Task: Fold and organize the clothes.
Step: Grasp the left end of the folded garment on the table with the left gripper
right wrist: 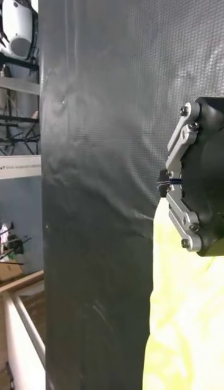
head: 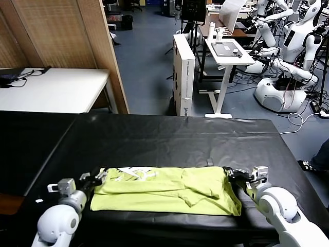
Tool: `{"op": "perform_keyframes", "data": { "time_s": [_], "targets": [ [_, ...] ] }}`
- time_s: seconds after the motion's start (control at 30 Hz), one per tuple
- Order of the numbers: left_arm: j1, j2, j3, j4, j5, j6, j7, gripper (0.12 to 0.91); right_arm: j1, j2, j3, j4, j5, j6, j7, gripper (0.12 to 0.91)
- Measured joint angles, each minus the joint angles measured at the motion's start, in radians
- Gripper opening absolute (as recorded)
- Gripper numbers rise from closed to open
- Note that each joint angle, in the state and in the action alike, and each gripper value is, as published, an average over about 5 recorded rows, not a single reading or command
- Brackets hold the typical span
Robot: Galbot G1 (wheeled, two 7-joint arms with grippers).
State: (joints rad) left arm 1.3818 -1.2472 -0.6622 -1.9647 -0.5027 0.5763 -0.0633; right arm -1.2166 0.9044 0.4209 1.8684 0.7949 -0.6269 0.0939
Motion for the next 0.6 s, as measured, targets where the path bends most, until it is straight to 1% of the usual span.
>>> {"op": "perform_keyframes", "data": {
  "time_s": [0.1,0.17,0.2,0.23,0.3,0.33,0.37,0.43,0.47,0.5,0.57,0.6],
  "targets": [
    [0.002,0.000,-0.001,-0.001,-0.002,0.000,0.001,0.145,0.000,0.003,0.001,0.001,0.003,0.000,0.000,0.140],
    [0.004,-0.002,0.000,-0.005,-0.002,0.001,0.004,0.145,-0.001,0.004,0.003,0.004,0.005,0.003,-0.009,0.141],
    [0.005,-0.002,0.000,-0.007,-0.002,0.001,0.006,0.145,-0.002,0.003,0.004,0.006,0.006,0.008,-0.017,0.156],
    [0.005,-0.003,0.001,-0.009,-0.002,0.001,0.008,0.145,-0.003,0.002,0.007,0.009,0.007,0.016,-0.026,0.189],
    [0.004,-0.001,0.000,-0.011,-0.001,-0.001,0.011,0.166,-0.005,-0.002,0.015,0.018,0.007,0.042,-0.047,0.292],
    [0.004,0.000,-0.002,-0.012,-0.001,-0.002,0.012,0.184,-0.006,-0.005,0.020,0.023,0.007,0.058,-0.057,0.362],
    [0.004,0.003,-0.004,-0.013,-0.001,-0.003,0.012,0.221,-0.007,-0.009,0.026,0.029,0.007,0.076,-0.067,0.438],
    [0.006,0.010,-0.011,-0.015,-0.005,-0.004,0.012,0.330,-0.010,-0.017,0.037,0.042,0.005,0.111,-0.084,0.552],
    [0.008,0.014,-0.015,-0.017,-0.009,-0.005,0.012,0.387,-0.013,-0.022,0.042,0.049,0.004,0.127,-0.091,0.627],
    [0.010,0.019,-0.020,-0.018,-0.014,-0.005,0.011,0.463,-0.015,-0.027,0.048,0.057,0.003,0.142,-0.095,0.684],
    [0.017,0.030,-0.030,-0.023,-0.031,-0.004,0.010,0.577,-0.022,-0.037,0.058,0.072,0.002,0.166,-0.100,0.798],
    [0.021,0.036,-0.037,-0.027,-0.042,-0.003,0.009,0.652,-0.027,-0.043,0.063,0.081,0.003,0.178,-0.101,0.839]
  ]
}}
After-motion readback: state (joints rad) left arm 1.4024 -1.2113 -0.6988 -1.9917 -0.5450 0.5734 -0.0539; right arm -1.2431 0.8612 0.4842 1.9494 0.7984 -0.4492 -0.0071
